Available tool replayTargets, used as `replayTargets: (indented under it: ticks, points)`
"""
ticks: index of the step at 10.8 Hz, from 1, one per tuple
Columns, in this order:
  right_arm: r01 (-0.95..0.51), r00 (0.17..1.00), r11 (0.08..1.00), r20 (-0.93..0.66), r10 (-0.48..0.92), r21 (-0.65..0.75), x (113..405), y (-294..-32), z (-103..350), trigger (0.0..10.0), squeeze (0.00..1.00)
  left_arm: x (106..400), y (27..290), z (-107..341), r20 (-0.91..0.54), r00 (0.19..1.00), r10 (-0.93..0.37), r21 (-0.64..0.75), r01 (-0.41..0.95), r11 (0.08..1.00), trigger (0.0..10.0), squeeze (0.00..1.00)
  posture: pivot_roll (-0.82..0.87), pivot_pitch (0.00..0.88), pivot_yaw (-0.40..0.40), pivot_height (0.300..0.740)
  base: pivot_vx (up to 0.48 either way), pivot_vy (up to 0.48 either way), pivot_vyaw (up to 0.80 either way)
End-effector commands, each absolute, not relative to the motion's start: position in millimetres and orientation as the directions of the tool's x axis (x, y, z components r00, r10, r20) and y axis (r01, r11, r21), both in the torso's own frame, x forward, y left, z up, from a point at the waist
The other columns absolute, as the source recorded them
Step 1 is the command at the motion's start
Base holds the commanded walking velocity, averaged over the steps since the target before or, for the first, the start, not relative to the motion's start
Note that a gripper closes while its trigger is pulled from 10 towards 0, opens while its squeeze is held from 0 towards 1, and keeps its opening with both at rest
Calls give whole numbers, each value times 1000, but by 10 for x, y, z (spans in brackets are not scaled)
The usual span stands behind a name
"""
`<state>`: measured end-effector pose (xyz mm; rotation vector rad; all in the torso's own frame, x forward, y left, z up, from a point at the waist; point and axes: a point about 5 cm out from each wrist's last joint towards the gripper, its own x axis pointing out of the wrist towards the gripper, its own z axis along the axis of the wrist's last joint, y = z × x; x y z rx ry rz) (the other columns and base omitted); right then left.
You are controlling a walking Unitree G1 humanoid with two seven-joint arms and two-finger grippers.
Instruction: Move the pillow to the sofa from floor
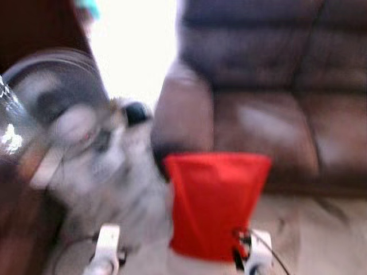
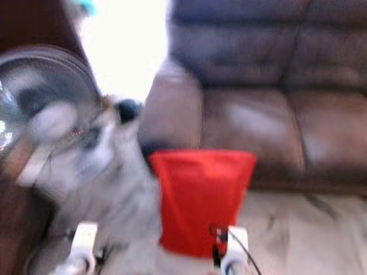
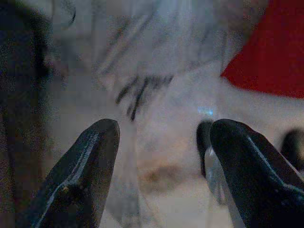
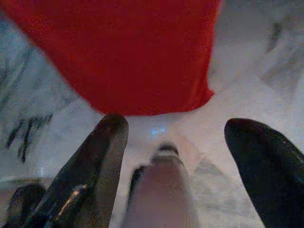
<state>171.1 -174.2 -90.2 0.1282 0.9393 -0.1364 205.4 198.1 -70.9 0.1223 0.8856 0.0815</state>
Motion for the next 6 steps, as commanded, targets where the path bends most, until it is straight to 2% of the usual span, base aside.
replayTargets:
  ticks: [1,6]
  points:
    - [187,570,982,-817,-84,30,1667,-1827,-914,10000,0,1976,1897,-767,-790,605,103,124,-7,992,10000,0,37,102,-3,740,360,0,0]
    - [190,567,981,-819,-88,26,1667,-1832,-914,10000,0,2002,1892,-755,-787,608,108,130,-7,991,10000,0,37,106,-5,740,337,0,0]
